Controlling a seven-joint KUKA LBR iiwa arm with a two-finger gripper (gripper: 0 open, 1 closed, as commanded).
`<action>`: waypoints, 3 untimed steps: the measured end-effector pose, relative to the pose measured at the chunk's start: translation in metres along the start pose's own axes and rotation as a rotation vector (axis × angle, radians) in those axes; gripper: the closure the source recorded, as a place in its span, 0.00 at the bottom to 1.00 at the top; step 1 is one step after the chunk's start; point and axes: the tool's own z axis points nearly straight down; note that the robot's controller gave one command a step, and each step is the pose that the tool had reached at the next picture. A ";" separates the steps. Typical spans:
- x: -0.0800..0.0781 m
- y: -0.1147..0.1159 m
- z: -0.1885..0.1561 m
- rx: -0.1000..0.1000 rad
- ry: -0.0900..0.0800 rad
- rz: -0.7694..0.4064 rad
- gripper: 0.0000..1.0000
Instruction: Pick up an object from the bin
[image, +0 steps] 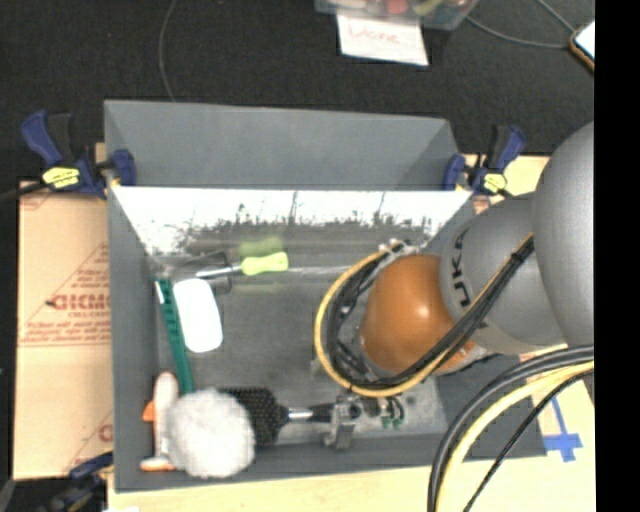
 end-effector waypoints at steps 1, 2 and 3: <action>0.000 0.039 0.002 0.000 0.015 -0.115 1.00; 0.000 0.039 0.002 0.000 0.015 -0.115 1.00; 0.001 0.038 -0.029 0.001 0.022 -0.113 1.00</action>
Offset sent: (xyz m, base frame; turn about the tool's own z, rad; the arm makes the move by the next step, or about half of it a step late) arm 0.0000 0.0000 0.0000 0.0000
